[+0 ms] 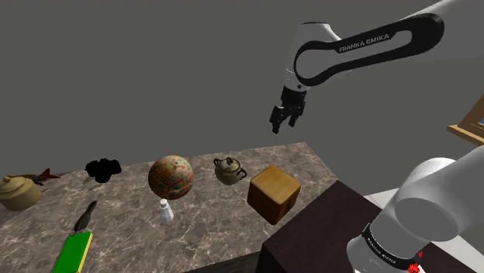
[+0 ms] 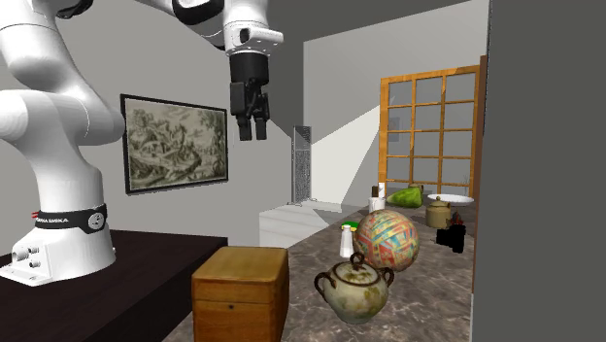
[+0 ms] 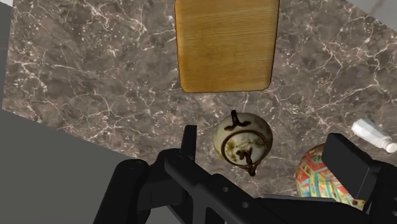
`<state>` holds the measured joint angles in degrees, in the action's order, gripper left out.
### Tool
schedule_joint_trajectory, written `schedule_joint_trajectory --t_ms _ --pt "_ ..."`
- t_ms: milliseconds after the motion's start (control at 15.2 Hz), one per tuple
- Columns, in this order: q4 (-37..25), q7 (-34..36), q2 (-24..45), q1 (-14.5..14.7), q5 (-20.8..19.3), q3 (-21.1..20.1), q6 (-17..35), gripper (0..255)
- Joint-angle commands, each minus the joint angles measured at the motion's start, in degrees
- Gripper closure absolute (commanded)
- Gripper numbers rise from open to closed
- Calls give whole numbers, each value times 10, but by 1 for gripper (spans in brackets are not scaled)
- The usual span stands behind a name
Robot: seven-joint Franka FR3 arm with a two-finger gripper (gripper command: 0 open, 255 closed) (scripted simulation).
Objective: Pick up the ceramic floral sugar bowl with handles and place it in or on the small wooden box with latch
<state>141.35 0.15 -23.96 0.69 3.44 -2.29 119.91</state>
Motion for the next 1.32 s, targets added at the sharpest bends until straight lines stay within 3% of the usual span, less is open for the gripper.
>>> schedule_joint_trajectory --t_ms 0,660,1254 --pt "-9 7 44 2 0 -7 36 0" --pt "-106 50 271 13 -28 -31 164 0" --pt "-257 93 477 36 -70 -28 215 0"
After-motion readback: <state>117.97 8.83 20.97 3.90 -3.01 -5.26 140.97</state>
